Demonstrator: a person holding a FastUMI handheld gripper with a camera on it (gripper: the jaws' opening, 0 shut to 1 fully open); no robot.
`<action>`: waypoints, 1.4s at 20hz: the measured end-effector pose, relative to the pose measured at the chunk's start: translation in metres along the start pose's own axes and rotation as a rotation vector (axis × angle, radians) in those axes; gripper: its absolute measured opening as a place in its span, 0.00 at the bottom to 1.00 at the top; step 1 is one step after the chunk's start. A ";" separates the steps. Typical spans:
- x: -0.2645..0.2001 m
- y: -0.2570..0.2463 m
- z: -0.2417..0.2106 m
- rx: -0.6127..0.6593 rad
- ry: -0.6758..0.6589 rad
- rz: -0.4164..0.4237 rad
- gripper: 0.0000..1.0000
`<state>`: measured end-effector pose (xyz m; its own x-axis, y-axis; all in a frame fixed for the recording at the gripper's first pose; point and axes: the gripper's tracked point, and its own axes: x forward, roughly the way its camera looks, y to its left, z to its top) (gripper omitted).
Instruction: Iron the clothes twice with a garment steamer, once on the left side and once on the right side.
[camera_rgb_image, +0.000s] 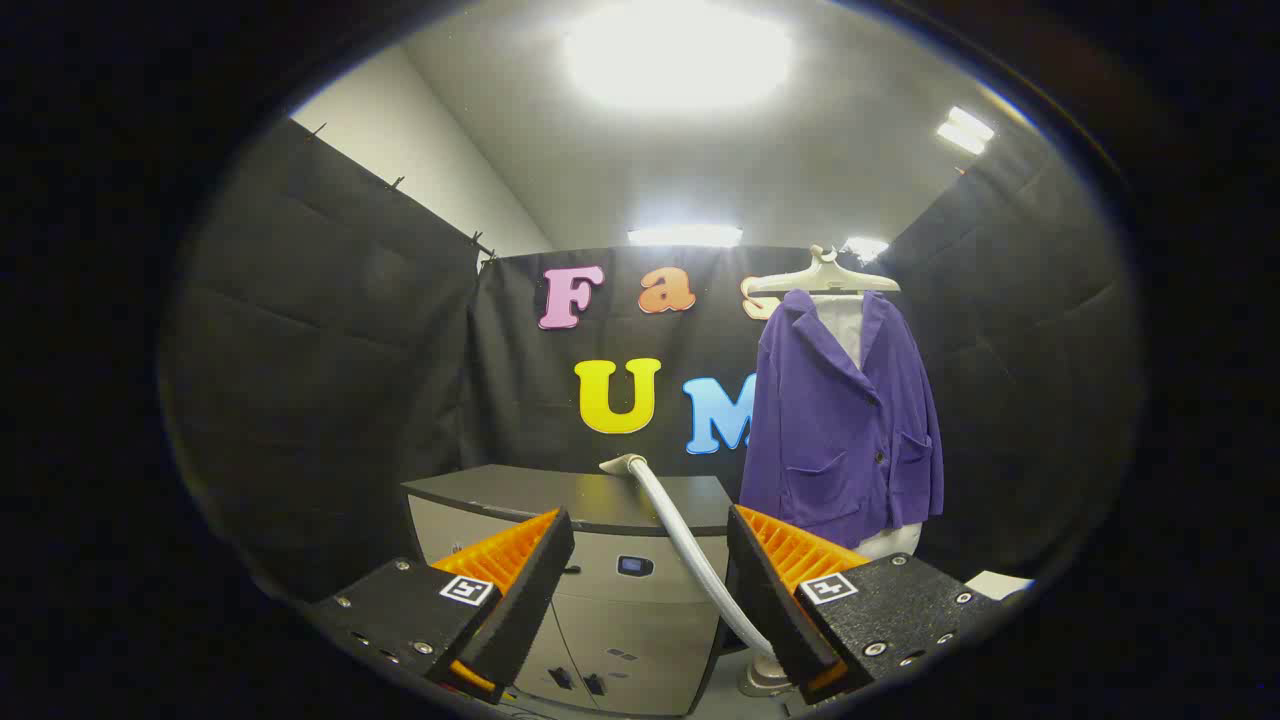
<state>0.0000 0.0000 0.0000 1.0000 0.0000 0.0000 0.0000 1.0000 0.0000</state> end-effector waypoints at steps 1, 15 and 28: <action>0.000 -0.002 -0.001 -0.005 0.002 -0.002 0.95; 0.000 -0.021 0.000 -0.011 0.001 0.011 0.95; 0.056 -0.029 0.063 0.006 -0.046 0.076 0.94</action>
<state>0.0556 -0.0290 0.0628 0.9960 0.0761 0.0459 -0.0764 0.9971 0.0044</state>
